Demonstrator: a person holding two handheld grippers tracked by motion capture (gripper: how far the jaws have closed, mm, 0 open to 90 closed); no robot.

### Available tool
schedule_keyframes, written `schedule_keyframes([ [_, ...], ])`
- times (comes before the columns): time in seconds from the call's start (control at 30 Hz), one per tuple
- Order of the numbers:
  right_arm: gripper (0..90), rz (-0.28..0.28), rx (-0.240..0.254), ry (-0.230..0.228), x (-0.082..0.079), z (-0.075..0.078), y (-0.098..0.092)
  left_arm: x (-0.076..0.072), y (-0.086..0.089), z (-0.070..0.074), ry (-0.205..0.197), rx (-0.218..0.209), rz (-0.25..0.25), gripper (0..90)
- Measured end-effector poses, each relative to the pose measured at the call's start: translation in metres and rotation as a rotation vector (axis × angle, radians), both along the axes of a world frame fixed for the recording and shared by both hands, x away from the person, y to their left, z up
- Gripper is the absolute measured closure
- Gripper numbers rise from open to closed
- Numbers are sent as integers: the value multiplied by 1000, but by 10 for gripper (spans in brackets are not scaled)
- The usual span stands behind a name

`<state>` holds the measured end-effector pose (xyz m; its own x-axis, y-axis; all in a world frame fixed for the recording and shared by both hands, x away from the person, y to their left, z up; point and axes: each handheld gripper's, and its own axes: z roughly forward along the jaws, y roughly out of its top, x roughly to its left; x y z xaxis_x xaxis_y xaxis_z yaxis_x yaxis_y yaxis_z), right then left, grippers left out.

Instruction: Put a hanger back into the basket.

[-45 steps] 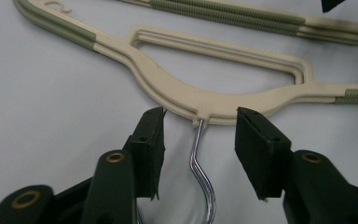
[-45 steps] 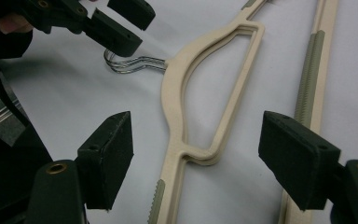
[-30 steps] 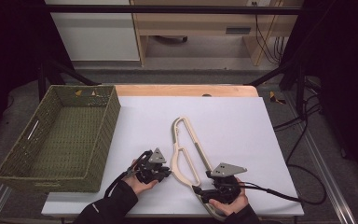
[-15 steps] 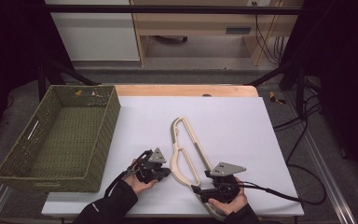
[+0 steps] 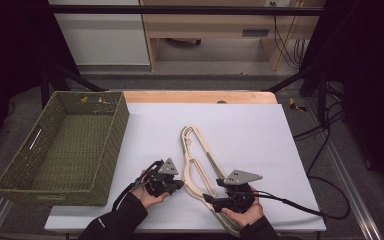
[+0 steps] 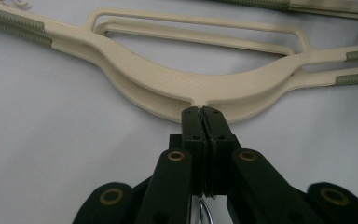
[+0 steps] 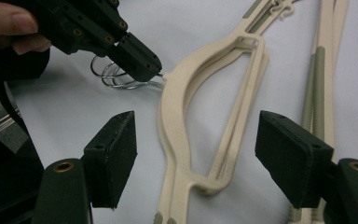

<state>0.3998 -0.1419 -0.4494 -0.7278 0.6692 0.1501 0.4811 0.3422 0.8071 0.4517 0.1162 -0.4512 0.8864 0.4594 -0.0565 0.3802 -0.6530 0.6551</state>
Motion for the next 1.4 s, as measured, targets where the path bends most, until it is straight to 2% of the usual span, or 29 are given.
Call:
schedule_keyframes([
  [0.07, 299, 5, 7, -7, 2, 3, 2, -1, -1, 3, -8, 1, 2, 884],
  [0.2, 327, 13, -15, -31, 6, 10, 11, -4, -2, 8, -15, 2, 9, 885],
  [0.3, 341, 31, -17, -26, 6, 12, 17, -4, -3, 10, -10, 1, 10, 885],
  [0.37, 368, 42, -64, -8, 8, 10, 27, -6, -3, 13, -11, 1, 22, 885],
  [0.43, 386, 47, -71, 14, 10, 7, 32, -7, -4, 15, -11, -2, 24, 885],
  [0.53, 408, 46, -125, 15, 13, 3, 40, -8, -4, 18, -14, -2, 34, 885],
  [0.67, 454, 54, -167, 44, 16, -3, 48, -10, -5, 19, -11, -9, 43, 885],
  [0.97, 637, 78, -267, 20, 14, -10, 58, -13, -5, 24, -15, -19, 49, 885],
  [1.07, 718, 83, -265, 16, 14, -11, 59, -14, -5, 25, -13, -25, 49, 885],
  [1.2, 733, 93, -267, 0, 12, -9, 58, -15, -4, 27, -14, -34, 52, 884],
  [1.3, 739, 97, -264, -9, 11, -7, 57, -15, -3, 29, -21, -61, 55, 877],
  [1.33, 741, 99, -265, -13, 11, -6, 56, -15, -1, 31, -19, -71, 56, 865],
  [1.4, 743, 84, -267, -27, 10, -3, 55, -16, 2, 36, -42, -103, 78, 754],
])
